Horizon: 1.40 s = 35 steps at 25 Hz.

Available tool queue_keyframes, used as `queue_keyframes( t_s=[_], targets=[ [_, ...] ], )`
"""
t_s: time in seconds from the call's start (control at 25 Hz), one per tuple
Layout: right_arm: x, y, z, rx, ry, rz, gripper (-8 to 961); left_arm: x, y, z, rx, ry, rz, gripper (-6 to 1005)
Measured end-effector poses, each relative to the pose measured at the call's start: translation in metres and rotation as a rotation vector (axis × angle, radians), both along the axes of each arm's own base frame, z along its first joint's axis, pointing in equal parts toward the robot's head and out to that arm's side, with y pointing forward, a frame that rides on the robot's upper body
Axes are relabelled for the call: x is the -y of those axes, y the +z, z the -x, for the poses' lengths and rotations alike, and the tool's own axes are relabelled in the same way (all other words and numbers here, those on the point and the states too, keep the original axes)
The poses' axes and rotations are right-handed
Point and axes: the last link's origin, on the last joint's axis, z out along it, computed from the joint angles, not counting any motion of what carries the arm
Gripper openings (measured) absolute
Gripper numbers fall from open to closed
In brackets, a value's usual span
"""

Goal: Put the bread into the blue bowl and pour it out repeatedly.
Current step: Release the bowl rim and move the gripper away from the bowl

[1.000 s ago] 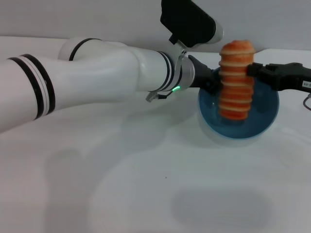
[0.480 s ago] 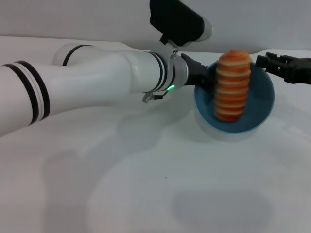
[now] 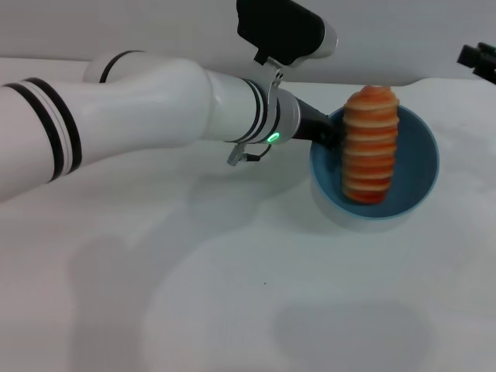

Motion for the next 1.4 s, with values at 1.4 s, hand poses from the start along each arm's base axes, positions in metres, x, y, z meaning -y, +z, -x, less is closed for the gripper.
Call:
queue_keyframes(
  t_s=[1.4],
  targets=[
    [0.005,0.002,-0.044,0.05,-0.172,-0.136,394,0.002,-0.002,0.01,-0.047,0.059,0.053,0]
  ],
)
